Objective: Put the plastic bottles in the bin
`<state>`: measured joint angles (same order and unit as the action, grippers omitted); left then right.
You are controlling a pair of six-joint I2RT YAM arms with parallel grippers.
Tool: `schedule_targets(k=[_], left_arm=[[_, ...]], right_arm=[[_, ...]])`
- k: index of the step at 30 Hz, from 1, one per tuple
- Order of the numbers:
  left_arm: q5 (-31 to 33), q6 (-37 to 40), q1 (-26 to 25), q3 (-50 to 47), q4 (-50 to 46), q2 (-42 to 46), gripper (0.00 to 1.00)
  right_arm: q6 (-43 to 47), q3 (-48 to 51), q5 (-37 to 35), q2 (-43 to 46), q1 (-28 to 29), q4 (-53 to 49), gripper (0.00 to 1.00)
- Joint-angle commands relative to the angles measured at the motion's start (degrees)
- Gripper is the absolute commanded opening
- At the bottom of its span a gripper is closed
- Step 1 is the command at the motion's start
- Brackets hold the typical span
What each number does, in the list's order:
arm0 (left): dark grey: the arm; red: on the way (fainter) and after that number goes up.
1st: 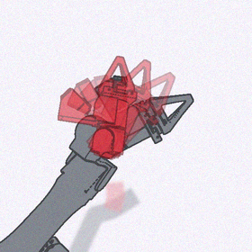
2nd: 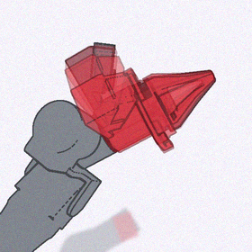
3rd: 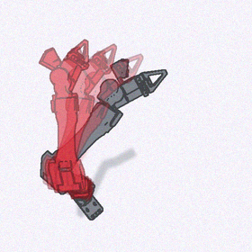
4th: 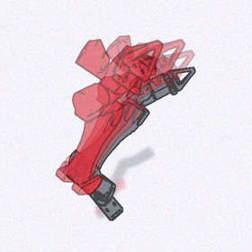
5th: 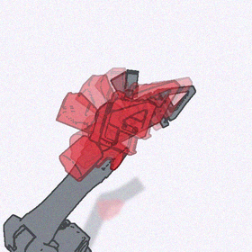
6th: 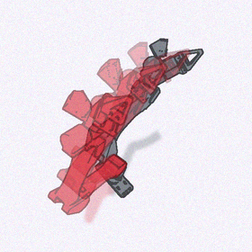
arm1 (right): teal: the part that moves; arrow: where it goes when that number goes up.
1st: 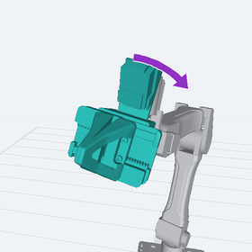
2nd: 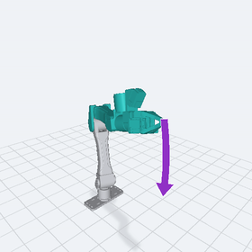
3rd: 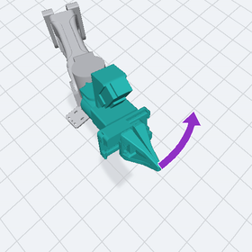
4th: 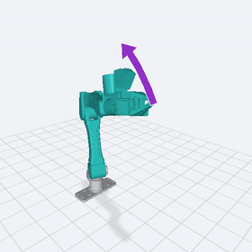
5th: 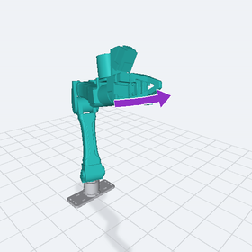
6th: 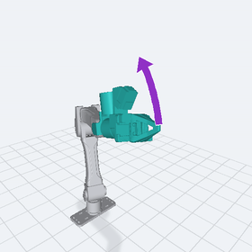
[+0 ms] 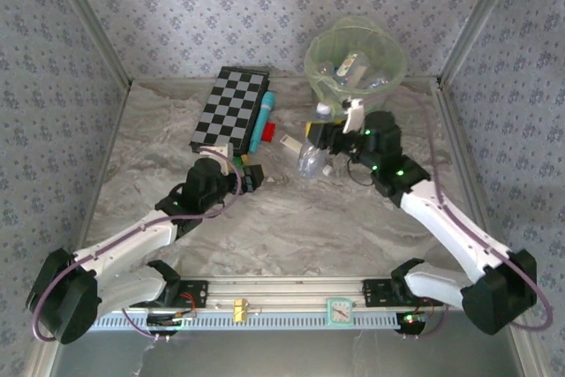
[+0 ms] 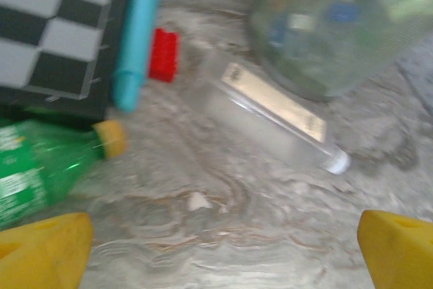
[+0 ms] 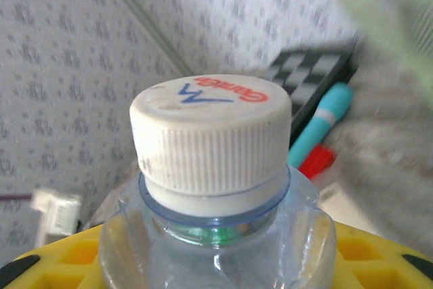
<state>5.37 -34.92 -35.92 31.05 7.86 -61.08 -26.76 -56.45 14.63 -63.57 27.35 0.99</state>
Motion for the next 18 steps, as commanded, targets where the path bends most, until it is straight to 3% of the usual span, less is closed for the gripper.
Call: schedule_targets(k=[1,5,12,18], left_arm=[[0.09,-8.66,3.53,-2.04,-2.67,-1.82,1.00],[0.09,-10.42,3.96,-4.27,-2.26,-1.74,1.00],[1.89,-12.69,4.08,-6.41,-4.42,-0.24,1.00],[3.89,-15.26,4.02,-8.08,-5.66,2.30,1.00]], right_arm=[[5.01,-6.23,-0.35,2.13,-4.69,-5.39,0.49],[7.23,-15.09,0.49,-0.14,-9.05,-5.37,0.48],[11.09,-30.64,-9.46,-11.10,-12.27,-3.32,0.48],[9.86,-38.94,-13.05,-22.21,-14.52,1.21,0.48]])
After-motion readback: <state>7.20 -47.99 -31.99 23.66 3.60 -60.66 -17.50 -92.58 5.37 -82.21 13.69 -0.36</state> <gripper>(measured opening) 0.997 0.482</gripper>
